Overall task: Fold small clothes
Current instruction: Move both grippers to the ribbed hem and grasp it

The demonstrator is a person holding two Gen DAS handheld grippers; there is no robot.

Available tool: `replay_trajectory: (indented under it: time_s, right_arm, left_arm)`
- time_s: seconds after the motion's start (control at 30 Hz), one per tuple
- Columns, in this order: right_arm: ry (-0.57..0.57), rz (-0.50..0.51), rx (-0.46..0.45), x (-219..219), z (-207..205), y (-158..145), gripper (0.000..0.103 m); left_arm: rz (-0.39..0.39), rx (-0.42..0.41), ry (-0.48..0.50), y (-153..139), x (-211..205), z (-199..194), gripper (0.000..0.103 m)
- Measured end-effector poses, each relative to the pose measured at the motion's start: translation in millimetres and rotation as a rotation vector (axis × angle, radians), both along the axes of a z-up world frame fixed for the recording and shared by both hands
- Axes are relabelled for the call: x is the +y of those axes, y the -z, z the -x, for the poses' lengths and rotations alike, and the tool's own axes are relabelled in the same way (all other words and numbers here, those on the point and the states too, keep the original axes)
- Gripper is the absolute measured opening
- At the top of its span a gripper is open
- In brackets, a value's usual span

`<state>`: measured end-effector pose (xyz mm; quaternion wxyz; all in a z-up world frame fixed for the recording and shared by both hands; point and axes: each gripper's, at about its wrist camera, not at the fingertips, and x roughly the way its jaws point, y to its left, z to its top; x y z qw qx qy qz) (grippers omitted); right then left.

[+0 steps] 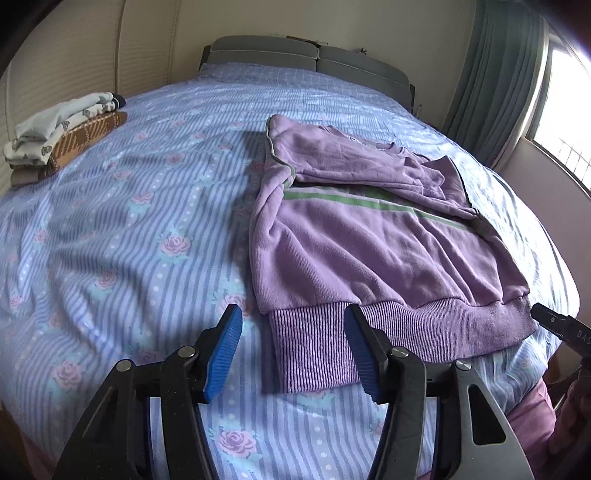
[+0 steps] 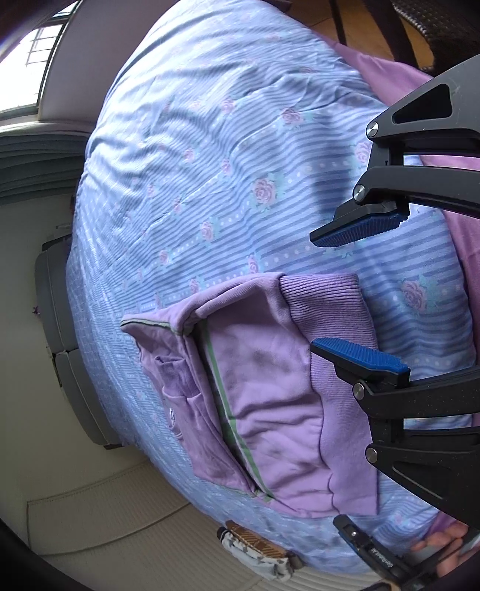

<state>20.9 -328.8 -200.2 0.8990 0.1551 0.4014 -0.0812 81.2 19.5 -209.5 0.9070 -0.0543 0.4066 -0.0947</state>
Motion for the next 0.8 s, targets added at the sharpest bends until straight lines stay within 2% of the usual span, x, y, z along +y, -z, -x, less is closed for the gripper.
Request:
replay_trajectory:
  time_s: [0.13, 0.5, 0.67, 0.8]
  right_arm:
    - [0.000, -0.036, 0.031, -4.9, -4.4, 8.8, 0.052]
    - [-0.010, -0.122, 0.067, -11.2, -14.1, 23.0, 0.052]
    - [-0.019, -0.131, 0.082, -10.2, -16.7, 25.9, 0.051]
    - [-0.037, -0.138, 0.095, -8.5, -19.7, 29.1, 0.051]
  left_arm:
    - [0.023, 0.034, 0.002, 7.6, 0.2, -1.9, 0.043]
    - [0.070, 0.101, -0.004, 23.1, 0.8, 2.5, 0.042]
    - [0.104, 0.128, 0.004, 28.5, -0.4, 2.5, 0.033]
    - [0.099, 0.129, 0.003, 29.0, -1.0, 3.1, 0.028]
